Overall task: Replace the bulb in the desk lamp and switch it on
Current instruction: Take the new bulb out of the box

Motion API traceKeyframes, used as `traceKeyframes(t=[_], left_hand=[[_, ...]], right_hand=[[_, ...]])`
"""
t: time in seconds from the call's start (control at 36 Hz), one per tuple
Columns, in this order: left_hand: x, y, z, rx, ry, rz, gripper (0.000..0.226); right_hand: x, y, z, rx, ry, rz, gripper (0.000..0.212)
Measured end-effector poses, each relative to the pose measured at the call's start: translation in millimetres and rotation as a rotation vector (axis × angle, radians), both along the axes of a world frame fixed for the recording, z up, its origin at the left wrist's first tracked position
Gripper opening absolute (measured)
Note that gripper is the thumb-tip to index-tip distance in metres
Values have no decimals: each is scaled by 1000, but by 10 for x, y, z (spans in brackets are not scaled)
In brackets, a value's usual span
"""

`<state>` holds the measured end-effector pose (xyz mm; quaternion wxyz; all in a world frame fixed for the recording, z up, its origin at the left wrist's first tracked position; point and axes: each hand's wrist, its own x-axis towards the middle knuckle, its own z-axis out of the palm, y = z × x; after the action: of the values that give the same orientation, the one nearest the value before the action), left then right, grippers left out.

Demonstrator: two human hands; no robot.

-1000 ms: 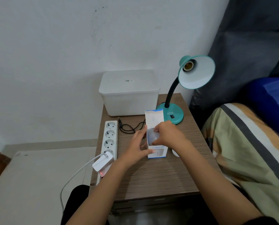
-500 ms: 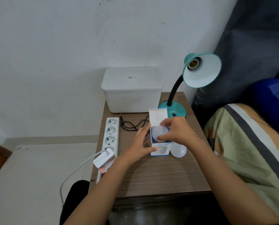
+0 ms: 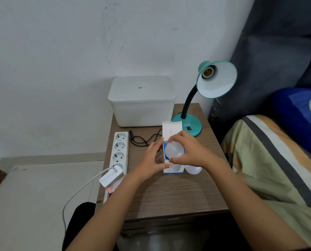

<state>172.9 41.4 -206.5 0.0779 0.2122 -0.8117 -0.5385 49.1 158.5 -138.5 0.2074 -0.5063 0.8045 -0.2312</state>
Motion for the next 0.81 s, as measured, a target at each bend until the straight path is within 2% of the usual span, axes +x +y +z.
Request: traceKeyframes(t=[0.22,0.47,0.81], left_hand=[[3,12,16,24,-6,13,97],[-1,14,26,-16,-10,9,96],[9,10,6,-2,6,11,95]], right_hand=[[-4,87,70,-43,0,-98,55],[52,204,88,43,56,-145,53],[131,328,-16,-137,-122,-425,38]])
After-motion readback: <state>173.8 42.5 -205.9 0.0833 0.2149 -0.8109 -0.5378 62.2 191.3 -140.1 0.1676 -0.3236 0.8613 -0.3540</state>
